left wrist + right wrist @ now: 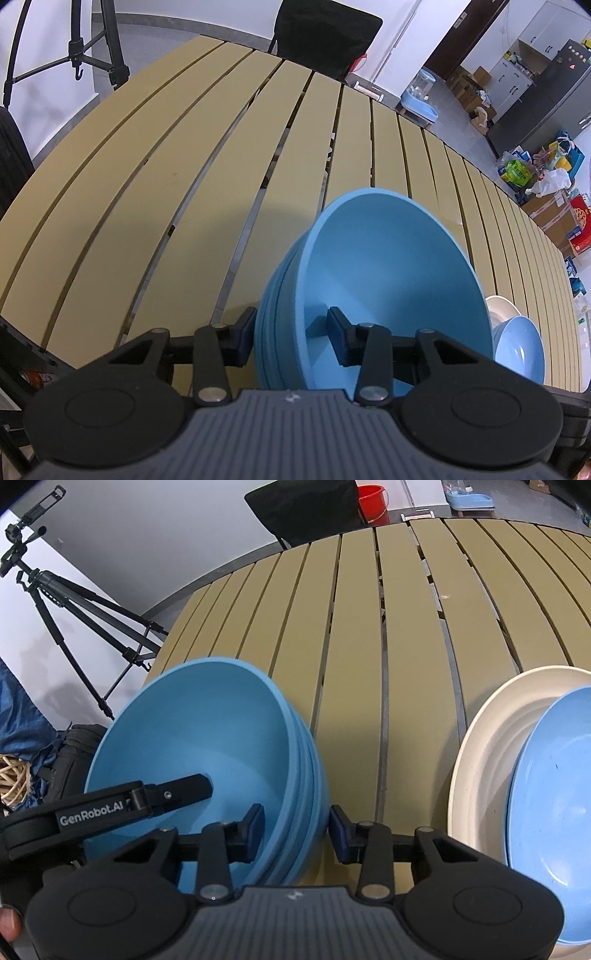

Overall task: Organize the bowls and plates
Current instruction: 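Lift and carry the bowl stack with both tools over the cream plate stack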

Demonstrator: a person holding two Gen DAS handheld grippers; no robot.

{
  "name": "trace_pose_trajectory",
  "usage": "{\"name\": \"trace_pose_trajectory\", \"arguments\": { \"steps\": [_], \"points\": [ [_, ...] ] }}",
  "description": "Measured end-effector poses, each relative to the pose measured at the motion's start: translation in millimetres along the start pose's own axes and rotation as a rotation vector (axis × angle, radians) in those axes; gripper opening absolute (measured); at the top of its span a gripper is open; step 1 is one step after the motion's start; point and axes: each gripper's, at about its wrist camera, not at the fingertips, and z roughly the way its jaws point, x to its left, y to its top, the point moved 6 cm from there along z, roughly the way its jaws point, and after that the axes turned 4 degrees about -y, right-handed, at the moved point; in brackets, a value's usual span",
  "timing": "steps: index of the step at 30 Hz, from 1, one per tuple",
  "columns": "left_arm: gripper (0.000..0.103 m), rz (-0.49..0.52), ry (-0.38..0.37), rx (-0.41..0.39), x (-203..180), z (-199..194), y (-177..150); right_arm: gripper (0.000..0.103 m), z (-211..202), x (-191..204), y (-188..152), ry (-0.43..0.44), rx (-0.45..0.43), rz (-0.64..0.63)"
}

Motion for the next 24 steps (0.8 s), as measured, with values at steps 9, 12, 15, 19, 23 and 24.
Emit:
{"name": "trace_pose_trajectory", "arguments": {
  "steps": [9, 12, 15, 19, 23, 24],
  "points": [
    [0.041, 0.008, 0.002, -0.007, -4.4, -2.2, 0.7, 0.036, -6.2, -0.4, -0.8, -0.005, -0.010, -0.011],
    [0.041, 0.011, 0.003, -0.011, -7.2, -4.1, 0.0, 0.036, -9.1, 0.0, -1.4, -0.003, -0.017, -0.013],
    [0.041, 0.013, 0.004, -0.015, -9.4, -7.1, -1.5, 0.036, -12.2, -0.3, -2.2, -0.002, -0.022, -0.012],
    [0.041, 0.018, 0.003, -0.026, -13.4, -13.0, -1.9, 0.036, -17.6, -1.2, -2.9, 0.001, -0.034, -0.010],
    [0.041, 0.024, 0.000, -0.038, -17.0, -20.1, -2.5, 0.036, -25.2, -1.5, -3.9, 0.006, -0.050, -0.012],
    [0.041, 0.025, 0.000, -0.041, -18.2, -22.1, -2.9, 0.036, -27.2, -1.6, -4.4, 0.007, -0.053, -0.012]
  ]
}}
